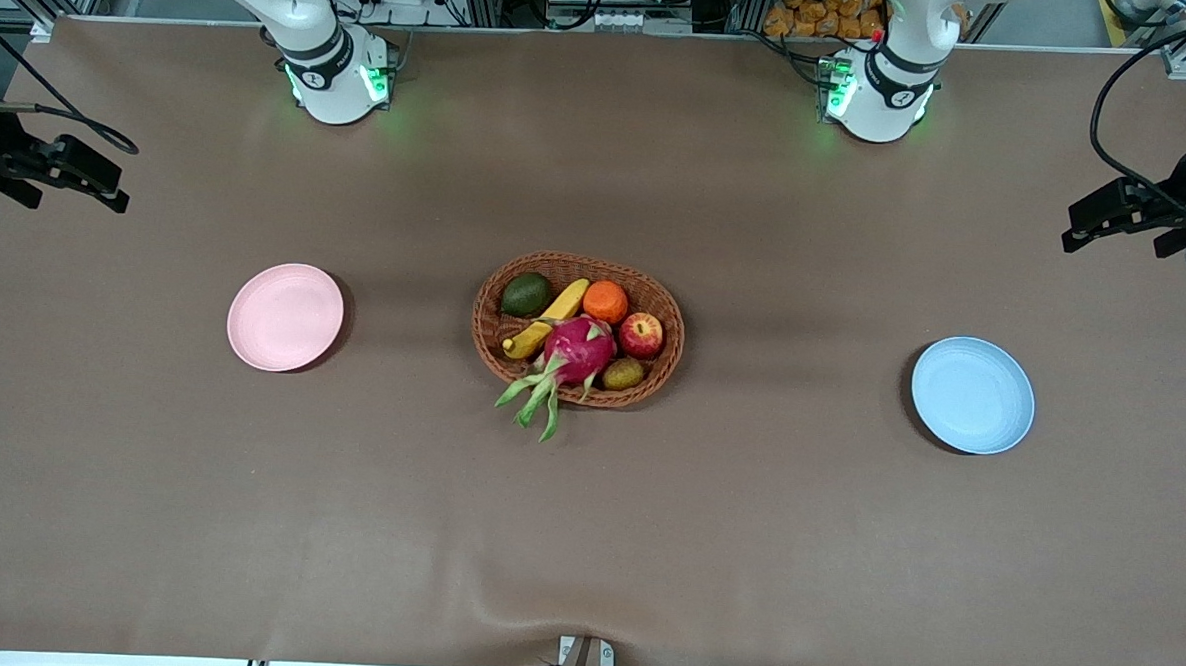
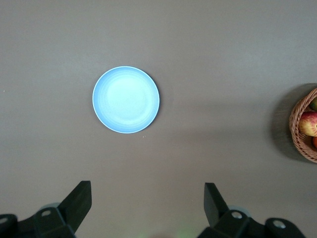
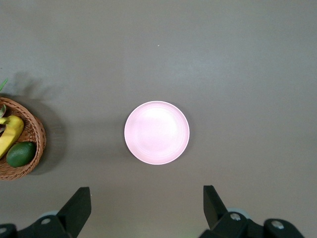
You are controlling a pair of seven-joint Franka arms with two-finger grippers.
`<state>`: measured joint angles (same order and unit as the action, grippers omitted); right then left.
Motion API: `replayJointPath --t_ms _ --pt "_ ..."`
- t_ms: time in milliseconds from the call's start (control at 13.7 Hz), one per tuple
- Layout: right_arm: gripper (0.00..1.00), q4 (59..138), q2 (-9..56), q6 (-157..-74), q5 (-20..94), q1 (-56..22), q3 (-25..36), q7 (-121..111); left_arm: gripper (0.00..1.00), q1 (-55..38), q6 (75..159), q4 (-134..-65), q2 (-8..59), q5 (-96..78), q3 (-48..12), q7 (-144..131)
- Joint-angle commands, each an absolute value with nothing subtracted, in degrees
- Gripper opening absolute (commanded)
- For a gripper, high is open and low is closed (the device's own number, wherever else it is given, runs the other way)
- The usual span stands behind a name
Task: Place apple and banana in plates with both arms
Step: 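Move the left gripper from rest toward the fruit basket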
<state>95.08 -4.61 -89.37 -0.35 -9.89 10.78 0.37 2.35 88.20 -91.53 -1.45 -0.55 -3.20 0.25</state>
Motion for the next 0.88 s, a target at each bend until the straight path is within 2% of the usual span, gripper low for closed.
replayJointPath --t_ms 0,584,803 --pt "1.0 95.1 -4.48 -89.82 -1.67 -10.28 10.99 0.79 1.0 2.03 87.28 -90.79 1.48 -1.41 -3.6 0.62" --pt "1.0 94.83 -4.48 -89.74 -1.67 -9.67 11.07 0.7 1.0 -3.51 87.8 -89.47 10.97 -2.37 -5.98 -0.53" --pt "1.0 94.57 -4.48 -89.82 -1.58 -9.67 11.07 0.7 1.0 -5.96 93.14 -89.38 15.63 -5.96 -6.42 -0.61"
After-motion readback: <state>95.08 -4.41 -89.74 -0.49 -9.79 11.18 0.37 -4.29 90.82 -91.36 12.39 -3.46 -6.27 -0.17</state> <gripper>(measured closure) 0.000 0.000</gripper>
